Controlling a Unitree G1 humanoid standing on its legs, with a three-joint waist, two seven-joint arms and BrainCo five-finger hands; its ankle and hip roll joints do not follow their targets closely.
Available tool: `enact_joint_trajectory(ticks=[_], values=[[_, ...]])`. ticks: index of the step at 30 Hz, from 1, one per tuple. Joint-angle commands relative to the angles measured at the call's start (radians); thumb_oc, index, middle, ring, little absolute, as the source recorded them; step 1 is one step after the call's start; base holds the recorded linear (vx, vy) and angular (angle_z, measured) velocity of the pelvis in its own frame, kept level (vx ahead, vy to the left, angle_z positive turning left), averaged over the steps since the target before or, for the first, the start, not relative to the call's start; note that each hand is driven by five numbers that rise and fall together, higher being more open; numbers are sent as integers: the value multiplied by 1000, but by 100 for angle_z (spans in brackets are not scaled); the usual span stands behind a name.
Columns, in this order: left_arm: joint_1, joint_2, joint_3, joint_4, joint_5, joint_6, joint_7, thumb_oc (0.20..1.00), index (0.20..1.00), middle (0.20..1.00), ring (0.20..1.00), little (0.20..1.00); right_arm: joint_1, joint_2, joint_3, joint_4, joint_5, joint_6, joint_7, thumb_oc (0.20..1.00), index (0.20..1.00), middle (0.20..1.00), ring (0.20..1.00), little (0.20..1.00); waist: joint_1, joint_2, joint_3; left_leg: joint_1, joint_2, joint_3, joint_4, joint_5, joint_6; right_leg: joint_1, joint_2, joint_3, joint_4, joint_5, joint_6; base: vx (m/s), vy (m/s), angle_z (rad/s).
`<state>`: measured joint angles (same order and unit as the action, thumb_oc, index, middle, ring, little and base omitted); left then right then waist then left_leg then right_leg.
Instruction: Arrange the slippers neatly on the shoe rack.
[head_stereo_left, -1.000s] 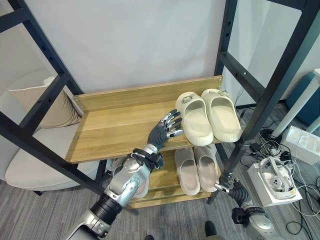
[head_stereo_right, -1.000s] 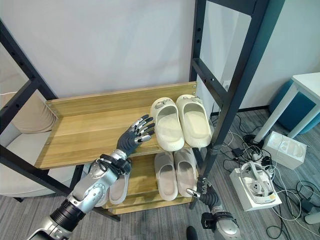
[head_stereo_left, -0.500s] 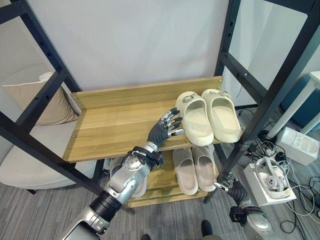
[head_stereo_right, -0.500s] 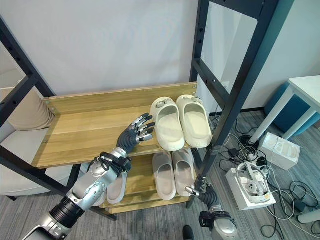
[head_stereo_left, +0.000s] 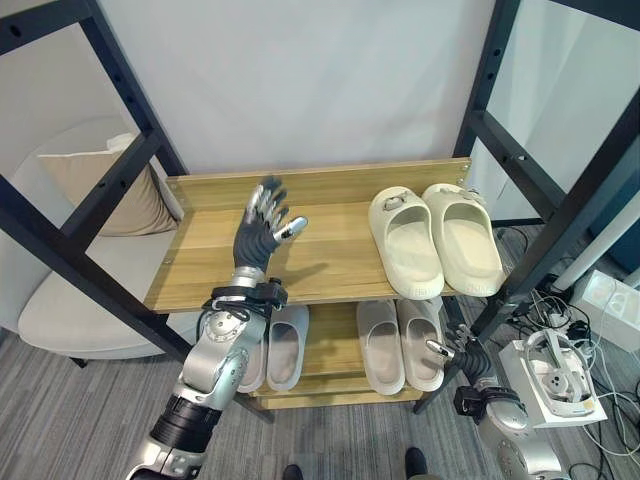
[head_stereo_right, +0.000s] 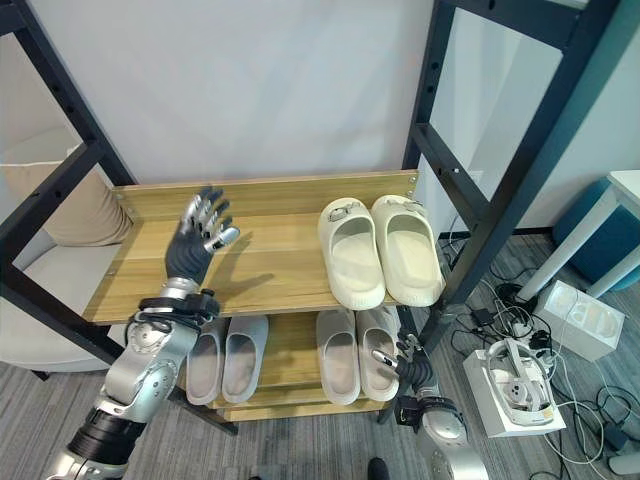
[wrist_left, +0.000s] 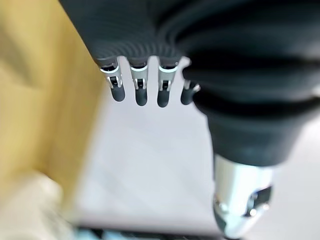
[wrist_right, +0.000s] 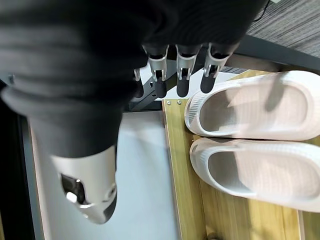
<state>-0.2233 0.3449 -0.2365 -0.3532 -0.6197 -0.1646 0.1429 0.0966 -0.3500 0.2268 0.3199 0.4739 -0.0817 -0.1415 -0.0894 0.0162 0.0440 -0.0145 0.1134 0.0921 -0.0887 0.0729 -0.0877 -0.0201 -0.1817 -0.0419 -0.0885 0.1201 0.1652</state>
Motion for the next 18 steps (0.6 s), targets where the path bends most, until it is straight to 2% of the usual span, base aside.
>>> enact_joint_trajectory(ticks=[1, 2, 6, 7, 9, 11, 15, 16, 18], values=[[-97, 22, -16, -22, -97, -75, -123, 1000, 1000, 1000, 1000, 1000, -51, 23, -11, -1, 25, -64, 31, 1000, 1000, 1000, 1000, 1000, 9, -23, 16, 24, -4, -21, 1, -77, 5, 32, 2, -32, 1, -87, 12, 15, 11, 4], [-116, 41, -68, -81, -121, -60, -195, 1000, 1000, 1000, 1000, 1000, -47, 27, -5, 11, 20, -63, 48, 1000, 1000, 1000, 1000, 1000, 11, -23, 15, 22, -3, -24, 1, -78, 3, 33, 1, -38, 1, -88, 14, 0, 0, 0], [-132, 71, -144, -144, -162, -33, -273, 1000, 1000, 1000, 1000, 1000, -58, 37, 10, 32, 6, -60, 66, 1000, 1000, 1000, 1000, 1000, 16, -24, 15, 21, -2, -25, 1, -81, 2, 34, 2, -42, 1, -91, 15, 3, 2, 1], [-120, 85, -208, -147, -181, 1, -326, 1000, 1000, 1000, 1000, 1000, -66, 39, 23, 52, -6, -61, 75, 1000, 1000, 1000, 1000, 1000, 17, -23, 17, 20, -2, -27, 1, -83, 4, 33, 3, -43, 1, -91, 15, 0, 0, 0], [-122, 104, -236, -145, -172, 17, -352, 1000, 1000, 1000, 1000, 1000, -72, 40, 24, 60, -9, -61, 80, 1000, 1000, 1000, 1000, 1000, 19, -22, 18, 20, -3, -28, 1, -83, 5, 33, 4, -43, 1, -92, 15, 0, 0, 0], [-118, 140, -329, -99, -182, 83, -423, 1000, 1000, 1000, 1000, 1000, -80, 34, 35, 69, -17, -58, 99, 1000, 1000, 1000, 1000, 1000, 15, -18, 22, 21, -2, -28, 1, -84, 6, 32, 6, -42, 1, -92, 17, 0, 0, 0], [-119, 280, -417, -60, -42, 99, -515, 1000, 1000, 1000, 1000, 1000, -76, 27, 50, 64, -39, -63, 128, 1000, 1000, 1000, 1000, 1000, 13, -11, 26, 27, -5, -24, 1, -90, 9, 34, 7, -36, 1, -95, 20, 5, 17, -1], [-119, 281, -417, -60, -42, 99, -515, 1000, 1000, 1000, 1000, 1000, -76, 27, 51, 64, -39, -63, 128, 1000, 1000, 1000, 1000, 1000, 13, -11, 26, 27, -5, -24, 1, -90, 9, 34, 7, -36, 1, -95, 20, 0, 0, 0], [-28, 333, -439, 21, 66, 109, -562, 1000, 1000, 1000, 1000, 1000, -74, 31, 75, 63, -56, -59, 149, 1000, 1000, 1000, 1000, 1000, 11, -9, 31, 32, -6, -19, 1, -94, 11, 34, 7, -32, 1, -96, 20, 17, 32, -1]])
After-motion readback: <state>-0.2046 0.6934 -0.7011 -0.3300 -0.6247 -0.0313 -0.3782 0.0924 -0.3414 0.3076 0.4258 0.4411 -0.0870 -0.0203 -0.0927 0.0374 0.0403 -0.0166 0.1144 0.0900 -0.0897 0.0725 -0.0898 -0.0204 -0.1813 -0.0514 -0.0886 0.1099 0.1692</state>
